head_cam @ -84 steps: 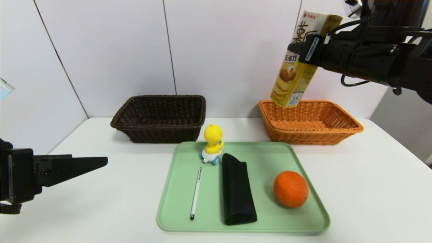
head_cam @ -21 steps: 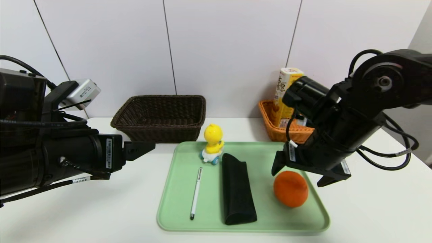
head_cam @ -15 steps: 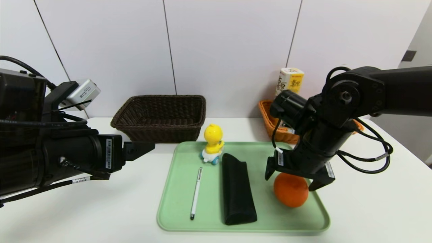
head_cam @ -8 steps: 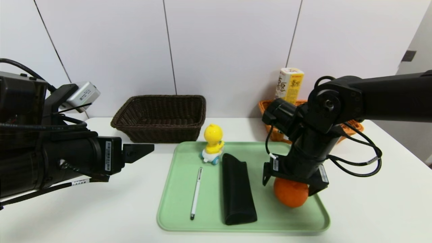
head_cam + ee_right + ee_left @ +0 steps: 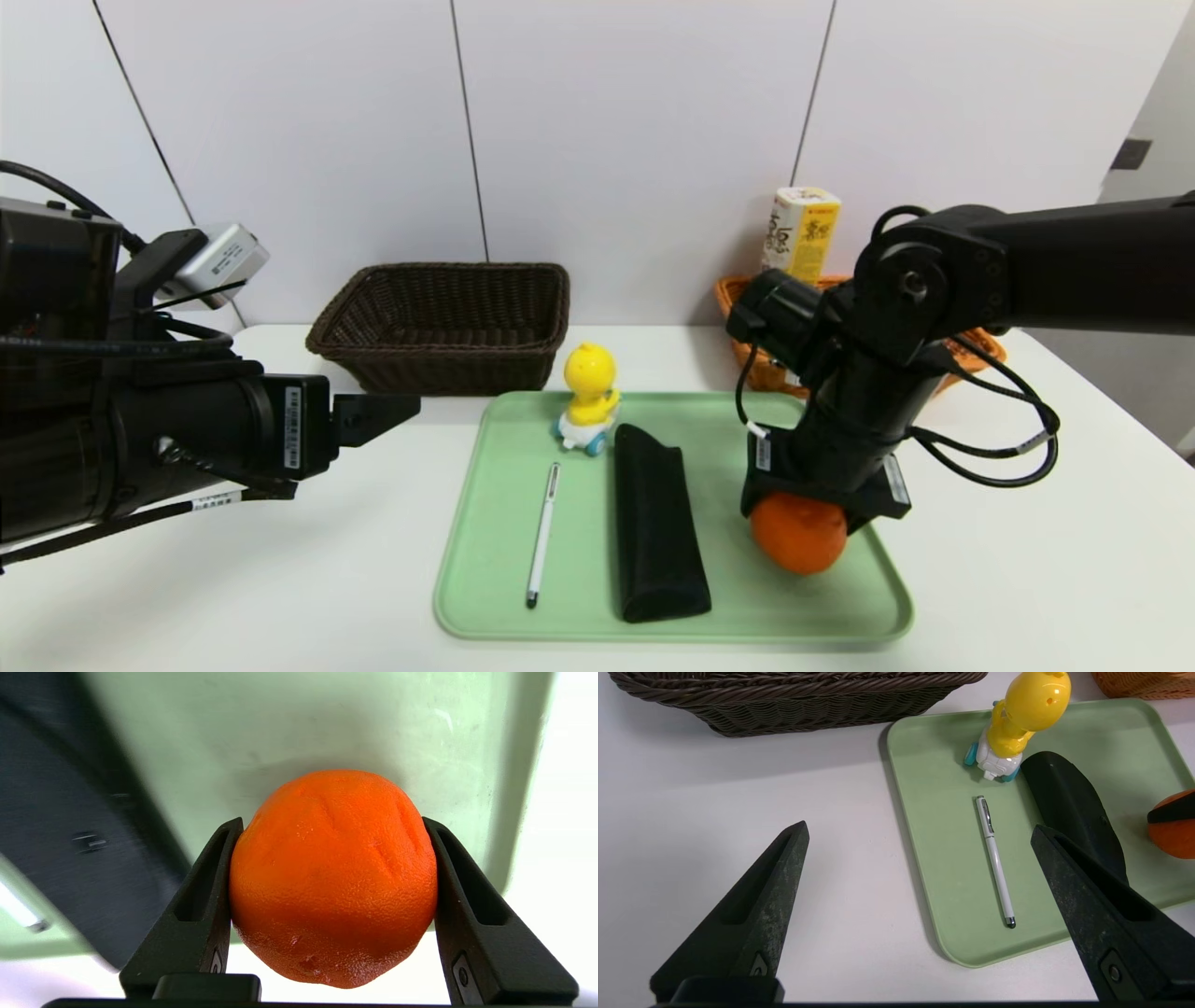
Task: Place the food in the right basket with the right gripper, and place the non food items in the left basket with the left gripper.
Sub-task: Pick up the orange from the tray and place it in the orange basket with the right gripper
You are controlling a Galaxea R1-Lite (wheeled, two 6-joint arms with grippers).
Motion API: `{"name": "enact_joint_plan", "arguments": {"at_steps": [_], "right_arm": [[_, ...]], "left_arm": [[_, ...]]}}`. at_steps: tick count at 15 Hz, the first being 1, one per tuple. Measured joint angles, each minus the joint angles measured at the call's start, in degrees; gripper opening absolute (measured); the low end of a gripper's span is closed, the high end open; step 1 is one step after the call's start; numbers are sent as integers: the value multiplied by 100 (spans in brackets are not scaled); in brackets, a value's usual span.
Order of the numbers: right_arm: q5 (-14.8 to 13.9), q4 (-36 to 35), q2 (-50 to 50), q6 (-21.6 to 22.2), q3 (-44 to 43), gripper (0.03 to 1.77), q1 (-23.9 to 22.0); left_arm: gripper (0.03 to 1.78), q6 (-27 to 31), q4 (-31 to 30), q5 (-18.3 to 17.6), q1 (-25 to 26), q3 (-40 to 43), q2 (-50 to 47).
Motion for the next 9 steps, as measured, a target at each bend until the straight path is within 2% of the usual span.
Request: {"name": "enact_joint_plan", "arguments": {"at_steps": [5,9], "right_arm": [[9,293,-430,339,-1484,115,-150],[-27,-273,-752,436,-1863,115,-1020]], "left_arm": [[169,0,2,0,107,0,-28],[169,-2,9,0,115,6,-23]]}}
